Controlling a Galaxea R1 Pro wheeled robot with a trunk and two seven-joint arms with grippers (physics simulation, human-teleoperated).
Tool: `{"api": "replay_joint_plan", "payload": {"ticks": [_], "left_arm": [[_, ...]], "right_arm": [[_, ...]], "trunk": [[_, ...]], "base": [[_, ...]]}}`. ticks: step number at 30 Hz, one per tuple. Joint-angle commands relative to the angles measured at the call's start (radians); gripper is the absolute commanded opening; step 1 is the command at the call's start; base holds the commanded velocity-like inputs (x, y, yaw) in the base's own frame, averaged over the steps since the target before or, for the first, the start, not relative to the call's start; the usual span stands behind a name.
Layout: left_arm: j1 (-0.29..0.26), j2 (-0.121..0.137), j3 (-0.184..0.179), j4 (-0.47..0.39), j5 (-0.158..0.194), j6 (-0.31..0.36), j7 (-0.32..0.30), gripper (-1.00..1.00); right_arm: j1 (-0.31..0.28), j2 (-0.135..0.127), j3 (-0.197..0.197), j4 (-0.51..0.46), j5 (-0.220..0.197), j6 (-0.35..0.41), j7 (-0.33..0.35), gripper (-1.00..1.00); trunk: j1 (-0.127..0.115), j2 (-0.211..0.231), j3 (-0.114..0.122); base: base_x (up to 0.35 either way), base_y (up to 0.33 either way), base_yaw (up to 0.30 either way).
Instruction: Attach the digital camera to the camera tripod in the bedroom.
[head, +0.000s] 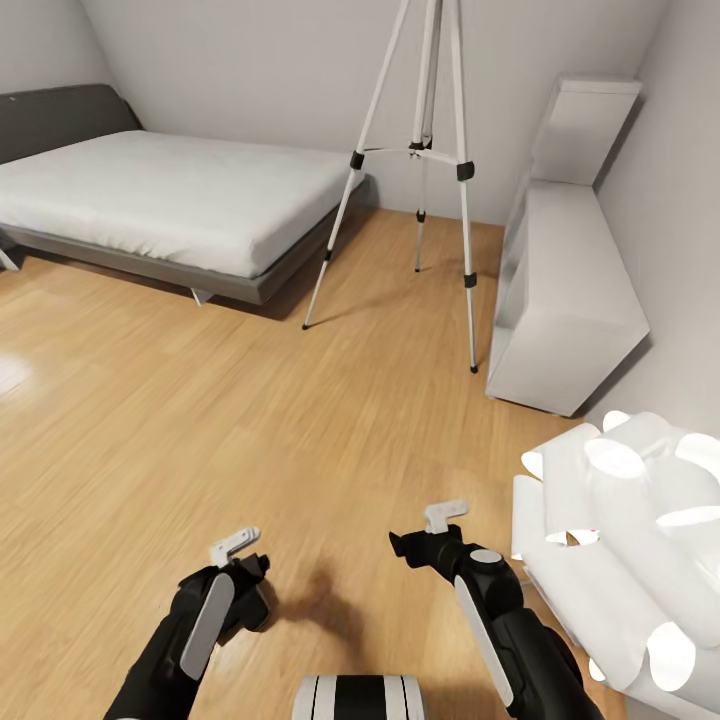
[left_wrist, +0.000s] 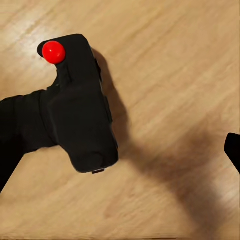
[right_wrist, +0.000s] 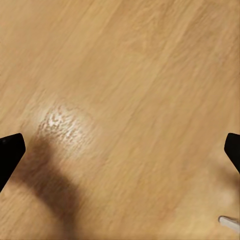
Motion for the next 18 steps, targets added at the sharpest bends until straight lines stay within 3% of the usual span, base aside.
{"api": "replay_joint_plan", "payload": {"ticks": [1,8,10,12,18], "left_arm": [[0.0,-0.007,0.002,0.0,0.013,0.002,0.021,1.0],[0.0,-0.032,0.004,0.022,0.096,0.0,0.069,1.0],[0.0,-0.035,0.004,0.031,0.168,0.0,0.104,1.0],[0.0,-0.035,0.005,0.035,0.194,-0.001,0.141,1.0],[0.0,-0.035,0.005,0.037,0.214,-0.003,0.193,1.0]], "right_arm": [[0.0,0.0,0.0,-0.001,-0.001,0.005,0.003,1.0],[0.0,0.0,-0.001,0.0,-0.001,0.005,0.003,1.0],[0.0,0.001,-0.001,0.001,-0.001,0.005,0.003,1.0],[0.0,0.002,-0.001,0.001,-0.001,0.005,0.003,1.0],[0.0,0.002,-0.001,0.005,-0.001,0.005,0.003,1.0]], "trunk": [[0.0,0.0,-0.001],[0.0,0.0,-0.001],[0.0,0.0,-0.001],[0.0,0.0,-0.001],[0.0,0.0,-0.001]], "base": [[0.0,0.0,0.0],[0.0,0.0,0.0],[0.0,0.0,0.0],[0.0,0.0,0.0],[0.0,0.0,0.0]]}}
